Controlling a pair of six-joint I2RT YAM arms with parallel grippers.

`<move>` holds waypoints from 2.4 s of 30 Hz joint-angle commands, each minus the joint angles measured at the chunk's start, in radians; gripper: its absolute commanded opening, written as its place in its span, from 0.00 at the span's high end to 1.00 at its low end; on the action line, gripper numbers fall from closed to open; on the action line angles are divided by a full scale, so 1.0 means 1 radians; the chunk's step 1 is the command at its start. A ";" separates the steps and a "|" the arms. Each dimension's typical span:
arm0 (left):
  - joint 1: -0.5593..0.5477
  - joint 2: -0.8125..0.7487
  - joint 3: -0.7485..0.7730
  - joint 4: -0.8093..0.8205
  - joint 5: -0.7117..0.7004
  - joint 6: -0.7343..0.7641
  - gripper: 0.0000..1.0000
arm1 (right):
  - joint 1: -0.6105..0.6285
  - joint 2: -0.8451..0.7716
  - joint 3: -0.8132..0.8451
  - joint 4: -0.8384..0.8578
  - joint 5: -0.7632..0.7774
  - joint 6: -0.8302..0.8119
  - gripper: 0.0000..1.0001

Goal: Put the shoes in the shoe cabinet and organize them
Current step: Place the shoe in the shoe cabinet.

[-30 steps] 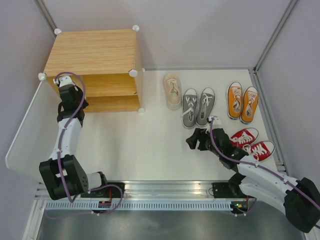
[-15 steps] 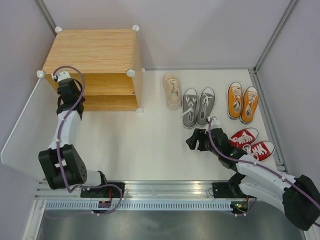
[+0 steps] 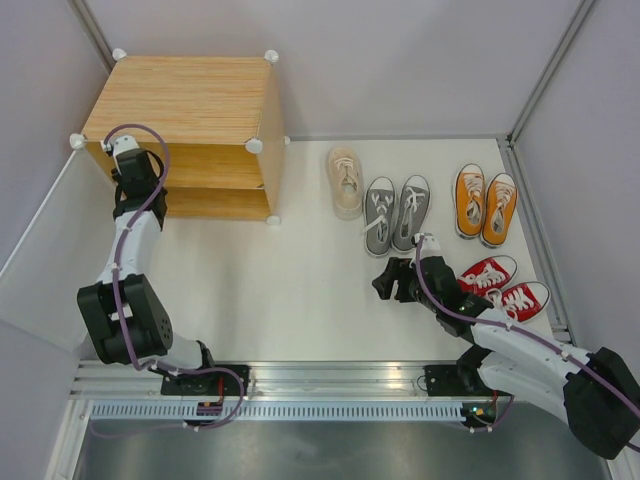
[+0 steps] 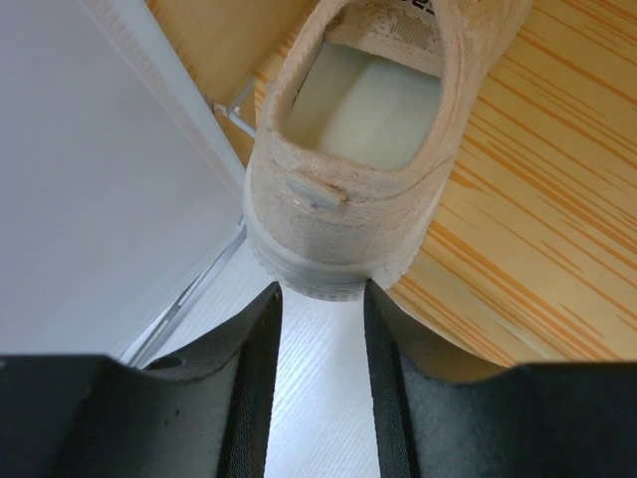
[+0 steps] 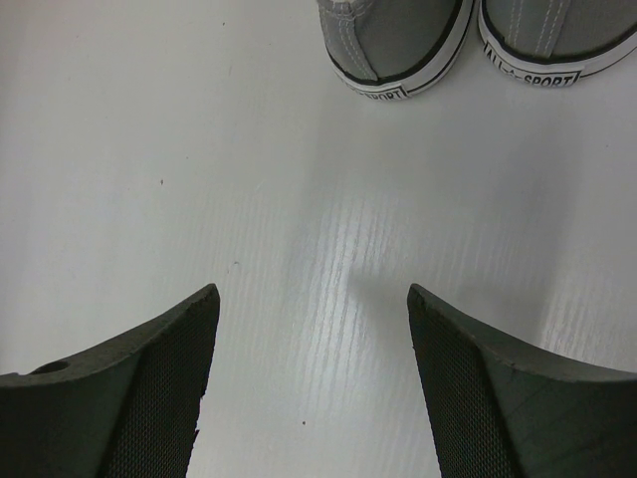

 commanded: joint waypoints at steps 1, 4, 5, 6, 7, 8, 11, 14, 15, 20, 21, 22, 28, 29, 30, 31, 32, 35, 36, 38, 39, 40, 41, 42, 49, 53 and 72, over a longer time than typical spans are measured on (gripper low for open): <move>0.017 0.023 0.071 0.095 -0.042 0.034 0.56 | -0.003 0.009 0.015 0.032 0.015 -0.010 0.20; 0.028 0.032 0.086 0.095 -0.042 0.031 0.55 | -0.003 0.012 0.016 0.032 0.015 -0.013 0.20; 0.028 0.044 0.089 0.096 -0.041 0.029 0.54 | -0.003 0.016 0.016 0.032 0.013 -0.012 0.20; 0.031 0.047 0.097 0.095 -0.041 0.028 0.54 | -0.003 0.016 0.018 0.032 0.016 -0.013 0.20; 0.032 0.054 0.100 0.095 -0.044 0.028 0.54 | -0.003 0.015 0.018 0.032 0.018 -0.012 0.20; 0.034 0.060 0.105 0.096 -0.042 0.025 0.54 | -0.003 0.018 0.018 0.032 0.016 -0.015 0.20; 0.040 0.072 0.109 0.096 -0.038 0.017 0.54 | -0.001 0.019 0.019 0.032 0.019 -0.013 0.20; 0.041 0.078 0.103 0.099 -0.032 0.009 0.54 | -0.003 0.022 0.021 0.032 0.021 -0.015 0.20; 0.041 0.081 0.102 0.098 -0.027 0.008 0.53 | -0.003 0.022 0.021 0.032 0.021 -0.016 0.20; 0.043 0.075 0.068 0.113 -0.013 -0.006 0.45 | -0.003 0.024 0.023 0.032 0.019 -0.015 0.20; 0.046 0.077 0.068 0.112 -0.013 -0.007 0.41 | -0.004 0.024 0.021 0.034 0.018 -0.015 0.20; 0.048 0.077 0.066 0.107 -0.012 -0.009 0.39 | -0.003 0.025 0.020 0.034 0.019 -0.015 0.20; 0.051 0.063 0.063 0.095 0.002 -0.011 0.41 | -0.003 0.030 0.020 0.037 0.018 -0.015 0.20; 0.052 0.052 0.054 0.092 0.001 -0.006 0.43 | -0.003 0.030 0.021 0.035 0.018 -0.016 0.20; 0.052 0.046 0.044 0.099 -0.004 -0.003 0.45 | -0.003 0.029 0.023 0.035 0.018 -0.015 0.20; 0.054 0.040 0.031 0.115 -0.006 0.000 0.45 | -0.003 0.027 0.023 0.032 0.022 -0.015 0.20; 0.057 0.038 0.022 0.116 -0.001 0.000 0.47 | -0.003 0.027 0.023 0.032 0.019 -0.015 0.20; 0.057 0.041 0.022 0.089 0.016 -0.007 0.54 | -0.001 0.025 0.023 0.034 0.018 -0.016 0.20; 0.055 0.038 0.014 0.095 0.016 -0.007 0.55 | -0.003 0.024 0.023 0.034 0.018 -0.015 0.20; 0.058 0.038 -0.010 0.112 0.004 -0.007 0.55 | -0.003 0.021 0.021 0.034 0.015 -0.013 0.20; 0.058 0.044 -0.015 0.118 0.002 -0.007 0.55 | -0.003 0.021 0.021 0.032 0.013 -0.013 0.20; 0.058 0.052 -0.009 0.119 0.001 -0.004 0.55 | -0.003 0.018 0.020 0.034 0.013 -0.015 0.20; 0.060 0.060 -0.006 0.119 -0.001 -0.001 0.55 | -0.003 0.018 0.020 0.034 0.015 -0.013 0.20; 0.060 0.078 0.000 0.124 -0.001 0.000 0.55 | -0.003 0.016 0.018 0.032 0.015 -0.013 0.20; 0.077 0.133 0.019 0.208 0.004 -0.006 0.55 | -0.003 0.032 0.023 0.032 0.024 -0.016 0.20; 0.078 0.149 0.030 0.248 0.017 -0.001 0.55 | -0.003 0.042 0.030 0.032 0.027 -0.019 0.20; 0.080 0.218 0.097 0.346 0.027 0.065 0.59 | -0.003 0.067 0.041 0.022 0.052 -0.028 0.20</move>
